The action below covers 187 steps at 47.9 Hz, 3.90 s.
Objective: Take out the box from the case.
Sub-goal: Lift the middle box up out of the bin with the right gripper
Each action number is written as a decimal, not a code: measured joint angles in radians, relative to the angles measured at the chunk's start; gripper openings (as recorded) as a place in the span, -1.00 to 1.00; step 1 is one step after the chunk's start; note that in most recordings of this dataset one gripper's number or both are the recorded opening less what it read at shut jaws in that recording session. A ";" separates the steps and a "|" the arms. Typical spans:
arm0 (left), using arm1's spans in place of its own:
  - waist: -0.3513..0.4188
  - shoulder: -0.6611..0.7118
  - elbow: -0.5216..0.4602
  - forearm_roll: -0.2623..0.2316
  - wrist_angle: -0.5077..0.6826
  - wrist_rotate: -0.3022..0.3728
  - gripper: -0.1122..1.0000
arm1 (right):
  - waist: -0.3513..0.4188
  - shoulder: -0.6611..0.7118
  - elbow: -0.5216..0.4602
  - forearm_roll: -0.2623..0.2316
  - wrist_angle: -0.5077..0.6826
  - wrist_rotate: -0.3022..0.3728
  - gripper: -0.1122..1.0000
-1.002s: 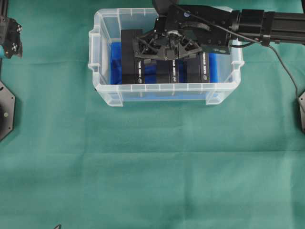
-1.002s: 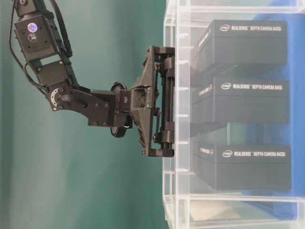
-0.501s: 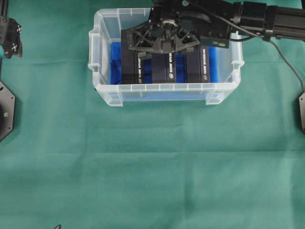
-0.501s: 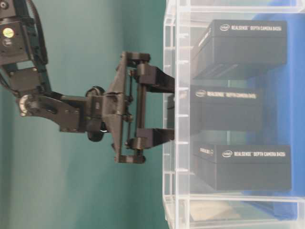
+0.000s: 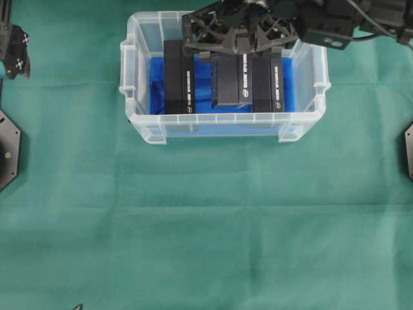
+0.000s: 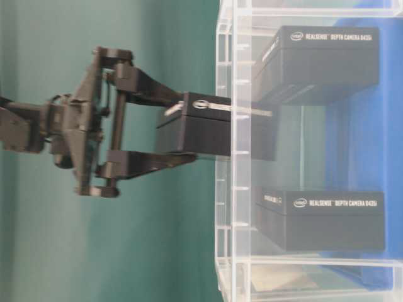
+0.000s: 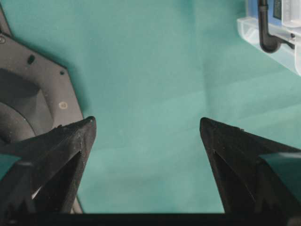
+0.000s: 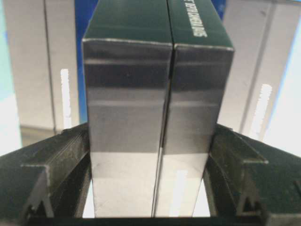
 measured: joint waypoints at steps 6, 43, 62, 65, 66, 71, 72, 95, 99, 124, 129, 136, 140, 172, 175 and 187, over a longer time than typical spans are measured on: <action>0.000 0.002 0.000 -0.002 0.000 0.000 0.86 | 0.002 -0.009 -0.035 0.000 0.028 0.000 0.39; 0.002 0.002 0.000 -0.003 0.000 -0.015 0.86 | 0.008 -0.012 -0.198 -0.008 0.183 0.002 0.39; 0.002 0.002 0.000 -0.003 0.000 -0.020 0.86 | 0.009 -0.014 -0.198 -0.008 0.183 0.002 0.39; 0.000 0.002 0.000 -0.003 0.000 -0.020 0.86 | 0.008 -0.014 -0.199 -0.008 0.183 0.002 0.39; 0.000 0.002 0.000 -0.003 0.000 -0.020 0.86 | 0.008 -0.014 -0.199 -0.006 0.183 0.002 0.39; 0.000 0.002 0.000 -0.003 0.000 -0.020 0.86 | 0.009 -0.014 -0.199 -0.008 0.181 0.002 0.39; 0.000 0.000 0.000 -0.003 -0.002 -0.018 0.86 | 0.008 -0.012 -0.198 -0.008 0.183 0.002 0.39; 0.002 0.002 0.000 -0.003 0.000 -0.020 0.86 | 0.008 -0.012 -0.199 -0.008 0.181 0.002 0.39; 0.002 0.002 0.000 -0.003 -0.002 -0.020 0.86 | 0.008 -0.014 -0.199 -0.008 0.183 0.002 0.39; 0.000 0.002 0.000 -0.003 -0.002 -0.018 0.86 | 0.014 -0.012 -0.199 -0.006 0.183 0.017 0.39; 0.002 0.002 0.000 -0.003 -0.002 -0.018 0.86 | 0.029 -0.014 -0.199 -0.006 0.183 0.046 0.39; 0.002 0.002 0.000 -0.003 0.000 -0.018 0.86 | 0.060 -0.014 -0.199 -0.006 0.186 0.063 0.39; 0.000 0.002 0.000 -0.003 0.000 -0.018 0.86 | 0.084 -0.014 -0.199 -0.006 0.196 0.077 0.39; 0.002 0.000 0.000 -0.003 0.000 -0.015 0.86 | 0.373 -0.014 -0.199 -0.025 0.242 0.330 0.39; 0.000 -0.002 0.000 -0.003 0.000 -0.015 0.86 | 0.399 -0.014 -0.199 -0.026 0.242 0.353 0.39; 0.002 -0.003 0.000 -0.003 0.000 -0.015 0.86 | 0.480 -0.014 -0.198 -0.026 0.241 0.430 0.39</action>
